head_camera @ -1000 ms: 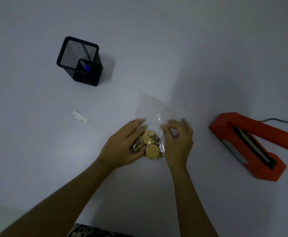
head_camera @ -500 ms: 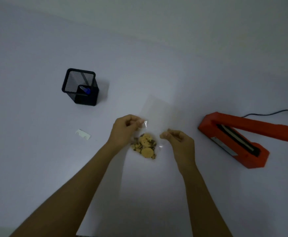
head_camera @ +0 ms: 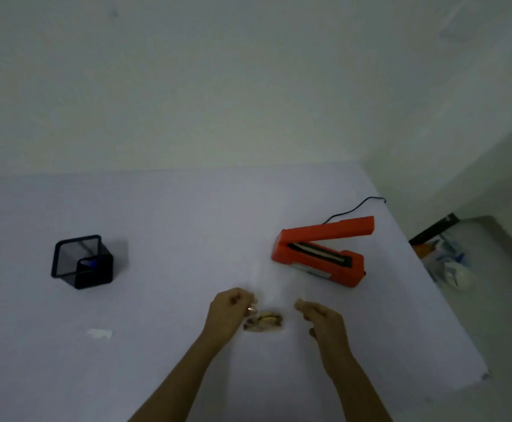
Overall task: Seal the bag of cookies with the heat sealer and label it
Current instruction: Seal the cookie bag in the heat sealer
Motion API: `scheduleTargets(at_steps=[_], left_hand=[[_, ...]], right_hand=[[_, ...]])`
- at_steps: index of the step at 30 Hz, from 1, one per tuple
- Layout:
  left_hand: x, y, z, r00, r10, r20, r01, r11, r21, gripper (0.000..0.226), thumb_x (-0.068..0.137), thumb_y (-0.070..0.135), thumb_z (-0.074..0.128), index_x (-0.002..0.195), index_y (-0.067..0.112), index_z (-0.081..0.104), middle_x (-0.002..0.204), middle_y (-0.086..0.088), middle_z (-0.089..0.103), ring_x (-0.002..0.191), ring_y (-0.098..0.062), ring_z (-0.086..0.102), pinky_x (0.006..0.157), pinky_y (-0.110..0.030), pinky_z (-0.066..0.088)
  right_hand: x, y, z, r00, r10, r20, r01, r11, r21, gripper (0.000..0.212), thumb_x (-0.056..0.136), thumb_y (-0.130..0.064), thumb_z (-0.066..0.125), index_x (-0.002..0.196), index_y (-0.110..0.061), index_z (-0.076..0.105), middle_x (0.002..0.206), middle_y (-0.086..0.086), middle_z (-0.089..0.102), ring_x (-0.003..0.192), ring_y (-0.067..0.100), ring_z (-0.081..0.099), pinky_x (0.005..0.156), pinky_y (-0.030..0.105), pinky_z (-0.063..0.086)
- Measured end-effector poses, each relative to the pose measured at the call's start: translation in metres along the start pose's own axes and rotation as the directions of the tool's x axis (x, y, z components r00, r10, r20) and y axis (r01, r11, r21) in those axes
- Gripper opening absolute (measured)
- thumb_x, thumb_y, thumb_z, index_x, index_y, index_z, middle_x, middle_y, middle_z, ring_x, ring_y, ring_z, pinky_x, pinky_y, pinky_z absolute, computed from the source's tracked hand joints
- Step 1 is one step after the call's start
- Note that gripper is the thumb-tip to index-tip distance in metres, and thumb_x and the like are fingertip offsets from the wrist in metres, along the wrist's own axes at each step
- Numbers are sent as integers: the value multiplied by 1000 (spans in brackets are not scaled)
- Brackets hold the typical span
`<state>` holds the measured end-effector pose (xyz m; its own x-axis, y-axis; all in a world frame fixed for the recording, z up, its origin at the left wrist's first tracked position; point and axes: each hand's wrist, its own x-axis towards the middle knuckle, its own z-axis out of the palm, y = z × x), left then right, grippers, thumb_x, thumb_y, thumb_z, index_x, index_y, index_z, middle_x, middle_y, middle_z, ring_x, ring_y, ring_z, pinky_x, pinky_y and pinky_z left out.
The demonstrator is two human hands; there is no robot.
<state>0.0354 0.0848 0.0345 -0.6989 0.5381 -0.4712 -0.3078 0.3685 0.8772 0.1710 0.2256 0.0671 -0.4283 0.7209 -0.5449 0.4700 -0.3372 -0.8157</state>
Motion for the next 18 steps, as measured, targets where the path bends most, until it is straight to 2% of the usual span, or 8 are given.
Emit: scheduleTargets(at_steps=[5,8,10,12,15,18], left_hand=[[15,14,55,999,29,39,-31,997,66,22,89,24,62,74,11,72,61,1,69,60,-12,66,68,-32,56],[31,19,83,999,22,23,-24,996,82,28,90,26,61,68,13,70,66,0,71,65,-16,68,66,-29,57],[40,25,98,1000,19,9,-20,995,94,37,91,26,60,55,16,61,54,7,63,53,-5,60,55,-15,47],[48,32,108,1000,13,-1,-13,995,100,41,91,27,60,51,22,56,48,11,57,49,0,53,53,-12,41],[62,35,116,1000,-15,-9,16,996,84,39,91,29,60,52,24,62,52,10,61,54,-5,57,61,-25,48],[75,33,120,999,-41,-34,44,995,86,35,90,28,60,57,19,65,56,4,63,58,-13,59,67,-37,51]], right_hand=[[21,-3,-45,997,40,-71,-39,999,18,16,80,-22,76,74,-6,75,59,8,61,55,18,50,56,29,43],[43,-4,-62,993,88,-83,-78,990,121,15,80,-15,76,71,-2,75,67,15,68,62,21,62,66,31,56],[56,-5,-71,991,102,-82,-85,980,181,13,80,-10,75,71,0,75,72,17,72,69,25,68,70,33,59],[68,-3,-77,992,107,-73,-91,977,194,12,80,-9,75,73,0,75,75,19,74,72,28,71,71,35,59],[81,-5,-82,993,104,-48,-93,976,198,14,81,-11,75,75,1,75,77,19,74,74,30,72,73,36,59],[91,-7,-83,993,111,-41,-100,973,209,10,81,-10,74,75,-1,75,77,19,73,72,29,71,70,35,58]])
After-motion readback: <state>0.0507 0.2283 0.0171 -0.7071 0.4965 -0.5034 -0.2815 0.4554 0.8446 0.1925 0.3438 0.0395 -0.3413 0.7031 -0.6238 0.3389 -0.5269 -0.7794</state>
